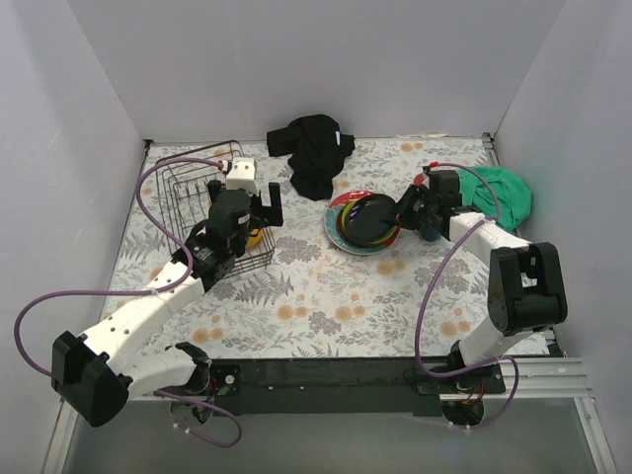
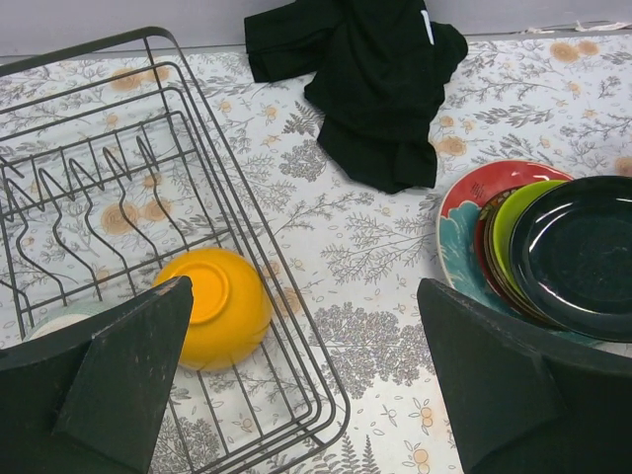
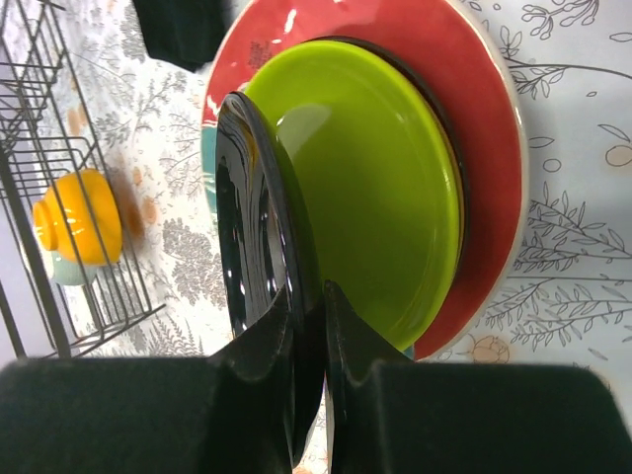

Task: Unload the mixed dishes from the dish rack
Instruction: Place the plate at the center of the board.

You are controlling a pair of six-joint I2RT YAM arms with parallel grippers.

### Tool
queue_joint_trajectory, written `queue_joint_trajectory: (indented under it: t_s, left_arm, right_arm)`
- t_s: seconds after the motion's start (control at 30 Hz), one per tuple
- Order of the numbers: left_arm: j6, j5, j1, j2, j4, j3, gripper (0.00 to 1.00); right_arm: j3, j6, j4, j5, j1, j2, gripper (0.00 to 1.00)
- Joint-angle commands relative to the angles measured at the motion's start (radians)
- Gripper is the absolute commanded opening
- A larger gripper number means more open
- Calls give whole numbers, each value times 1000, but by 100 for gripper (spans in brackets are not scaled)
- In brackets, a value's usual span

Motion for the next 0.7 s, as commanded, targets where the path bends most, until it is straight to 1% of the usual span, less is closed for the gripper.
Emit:
queue_joint_trajectory:
  t_s: [0.0,0.03,0.1,0.13,0.2,0.23,0.3,0.33,0.43,0.67]
  left_arm:
    - [-16,-35,5,-20,-4,-5,98]
    - [-16,-31,5,-23,-2,-7,98]
    - [-16,-25,5,-27,-2,-8,98]
    - [-15,-26,5,-27,-2,-8,98]
    - [-15,-31,5,-27,-2,-10,98]
    - [-15,-31,5,-27,-2,-10,98]
    - [-15,-29,5,-27,-1,-11,98]
    - [-15,-28,5,-27,-1,-11,98]
    - [-15,-28,6,-20,-1,-11,98]
    - [-10,-11,6,-14,-2,-13,98]
  right_arm:
    - [70,-28,36,-12,-1,40,18]
    - [75,-34,28,-11,-2,50,23]
    - [93,-51,-4,-6,-1,61,28]
    - [99,-75,-30,-2,-2,64,33]
    - [113,-100,-64,15,-2,66,38]
    - [125,-120,-90,21,-1,64,44]
    - [136,-140,-116,41,-1,63,48]
    - [145,-148,-128,49,-1,61,53]
    - [162,-184,-183,78,-1,58,60]
    - [176,-246,-253,165,21,46,68]
